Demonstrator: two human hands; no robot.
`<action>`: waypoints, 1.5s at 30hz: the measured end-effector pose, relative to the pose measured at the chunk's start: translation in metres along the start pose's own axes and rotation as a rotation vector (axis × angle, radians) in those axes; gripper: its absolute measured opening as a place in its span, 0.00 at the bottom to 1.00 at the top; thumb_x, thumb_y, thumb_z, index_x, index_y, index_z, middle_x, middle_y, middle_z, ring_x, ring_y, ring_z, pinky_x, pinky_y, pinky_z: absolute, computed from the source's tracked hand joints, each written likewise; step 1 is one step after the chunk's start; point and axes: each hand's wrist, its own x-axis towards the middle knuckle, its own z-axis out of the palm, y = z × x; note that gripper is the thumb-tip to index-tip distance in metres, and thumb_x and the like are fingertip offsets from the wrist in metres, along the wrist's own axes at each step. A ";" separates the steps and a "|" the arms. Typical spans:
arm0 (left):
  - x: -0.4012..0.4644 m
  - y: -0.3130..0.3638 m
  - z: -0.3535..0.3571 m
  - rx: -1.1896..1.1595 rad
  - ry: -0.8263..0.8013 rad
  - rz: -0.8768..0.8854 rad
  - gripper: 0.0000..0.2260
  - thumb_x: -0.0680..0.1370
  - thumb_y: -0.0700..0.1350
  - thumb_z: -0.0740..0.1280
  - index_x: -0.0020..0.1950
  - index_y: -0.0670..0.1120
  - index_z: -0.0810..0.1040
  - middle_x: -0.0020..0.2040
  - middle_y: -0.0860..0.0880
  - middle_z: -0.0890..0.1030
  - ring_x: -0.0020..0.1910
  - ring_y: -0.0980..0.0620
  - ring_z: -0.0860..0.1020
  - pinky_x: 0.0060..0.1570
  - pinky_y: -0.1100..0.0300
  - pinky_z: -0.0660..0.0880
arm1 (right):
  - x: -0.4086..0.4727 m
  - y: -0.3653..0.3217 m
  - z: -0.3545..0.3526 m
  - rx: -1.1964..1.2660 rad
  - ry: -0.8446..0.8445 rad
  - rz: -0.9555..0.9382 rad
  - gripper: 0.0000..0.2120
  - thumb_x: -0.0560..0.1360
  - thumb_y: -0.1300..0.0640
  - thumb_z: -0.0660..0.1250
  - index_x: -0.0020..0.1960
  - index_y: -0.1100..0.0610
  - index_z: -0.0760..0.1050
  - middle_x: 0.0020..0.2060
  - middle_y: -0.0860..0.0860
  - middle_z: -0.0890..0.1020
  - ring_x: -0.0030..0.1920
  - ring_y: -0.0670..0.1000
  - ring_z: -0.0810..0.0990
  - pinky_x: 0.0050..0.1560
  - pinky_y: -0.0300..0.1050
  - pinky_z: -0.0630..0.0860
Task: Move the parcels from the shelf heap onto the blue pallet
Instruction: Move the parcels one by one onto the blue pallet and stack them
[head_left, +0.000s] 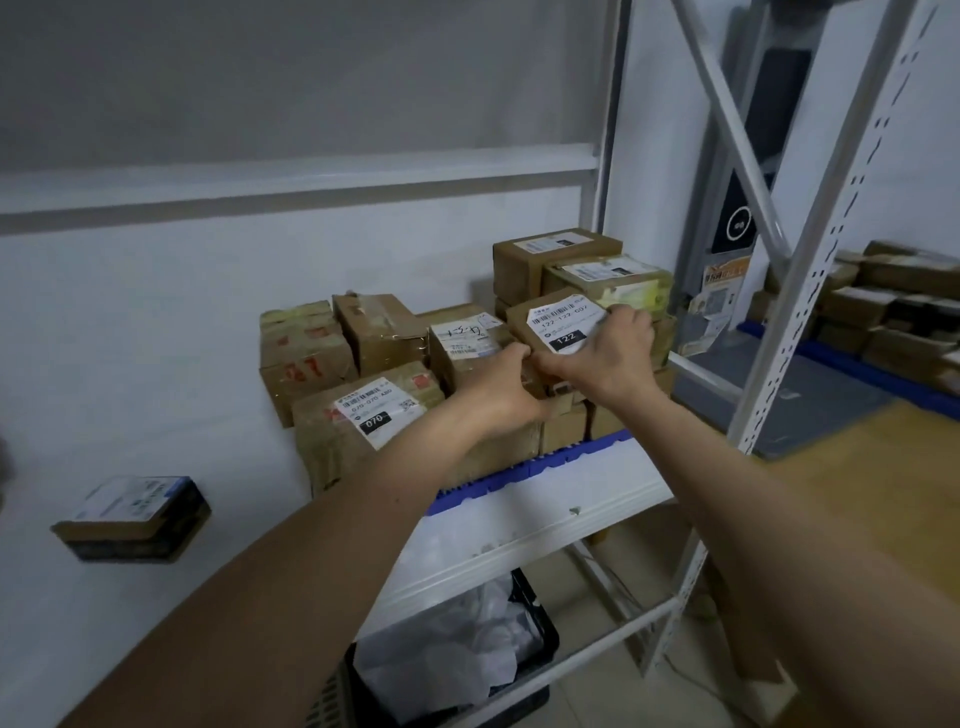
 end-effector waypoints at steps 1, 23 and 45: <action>0.009 -0.002 -0.002 0.034 -0.004 0.000 0.33 0.72 0.48 0.75 0.73 0.48 0.64 0.70 0.49 0.71 0.66 0.48 0.72 0.57 0.60 0.70 | 0.006 0.002 0.002 0.006 0.015 -0.003 0.44 0.61 0.43 0.78 0.67 0.63 0.62 0.63 0.57 0.65 0.66 0.56 0.63 0.64 0.48 0.66; 0.137 -0.057 0.012 0.668 0.086 -0.122 0.39 0.70 0.57 0.73 0.74 0.43 0.61 0.71 0.44 0.66 0.71 0.44 0.63 0.69 0.52 0.62 | 0.087 0.041 0.095 0.004 -0.059 -0.024 0.43 0.62 0.40 0.77 0.64 0.65 0.65 0.61 0.58 0.66 0.64 0.57 0.65 0.65 0.46 0.67; 0.127 -0.045 0.016 0.543 0.170 -0.119 0.32 0.74 0.58 0.68 0.73 0.45 0.63 0.70 0.46 0.69 0.68 0.47 0.66 0.63 0.51 0.69 | 0.087 0.044 0.093 -0.199 -0.215 -0.335 0.24 0.79 0.46 0.60 0.67 0.62 0.69 0.67 0.59 0.67 0.67 0.59 0.64 0.68 0.50 0.63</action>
